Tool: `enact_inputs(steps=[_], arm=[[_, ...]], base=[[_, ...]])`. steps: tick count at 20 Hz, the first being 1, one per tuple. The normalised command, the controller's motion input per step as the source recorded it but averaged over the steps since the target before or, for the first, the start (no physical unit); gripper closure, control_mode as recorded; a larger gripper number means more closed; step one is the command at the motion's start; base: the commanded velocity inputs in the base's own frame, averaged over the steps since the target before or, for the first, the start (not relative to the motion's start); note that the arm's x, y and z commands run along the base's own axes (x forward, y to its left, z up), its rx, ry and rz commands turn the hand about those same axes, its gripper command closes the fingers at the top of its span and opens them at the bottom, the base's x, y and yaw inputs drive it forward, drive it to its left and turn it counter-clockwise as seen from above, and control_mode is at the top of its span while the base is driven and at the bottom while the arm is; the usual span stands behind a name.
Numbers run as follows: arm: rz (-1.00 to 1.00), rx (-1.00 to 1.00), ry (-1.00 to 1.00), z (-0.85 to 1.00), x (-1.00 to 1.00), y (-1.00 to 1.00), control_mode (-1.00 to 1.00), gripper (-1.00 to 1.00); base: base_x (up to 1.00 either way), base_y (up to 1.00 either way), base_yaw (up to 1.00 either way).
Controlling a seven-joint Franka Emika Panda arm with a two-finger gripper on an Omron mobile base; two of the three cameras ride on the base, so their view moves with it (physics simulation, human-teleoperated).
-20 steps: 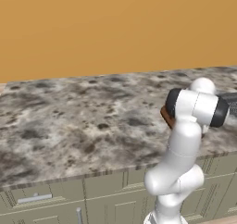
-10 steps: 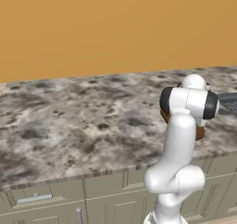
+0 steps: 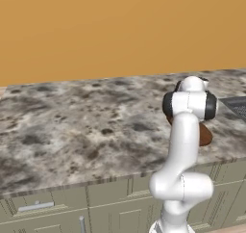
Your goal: Pick up the sponge from the counter and clean the cutting board by briefly scrubbing or pressing down on the cutting board. Once finished, release the sponge.
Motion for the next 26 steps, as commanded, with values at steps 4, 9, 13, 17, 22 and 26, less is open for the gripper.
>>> enact_inputs(steps=[4,9,13,17,22,26], arm=[[0.13,0.03,0.0,-0.14,0.81,0.31,-1.0,1.0],[0.1,0.01,0.0,-0.22,0.47,0.36,-1.0,1.0],[0.08,0.0,0.03,-0.3,0.04,0.48,-1.0,1.0],[0.09,0.0,0.05,-0.36,-0.02,0.55,-1.0,1.0],[0.07,0.0,0.01,-0.37,-0.24,0.49,-1.0,1.0],[0.04,0.01,0.04,-0.22,-0.35,0.41,-1.0,1.0]], base=[[0.0,0.0,0.0],[0.0,0.0,0.0],[0.0,0.0,0.0],[0.0,0.0,0.0],[0.0,0.0,0.0],[0.0,0.0,0.0]])
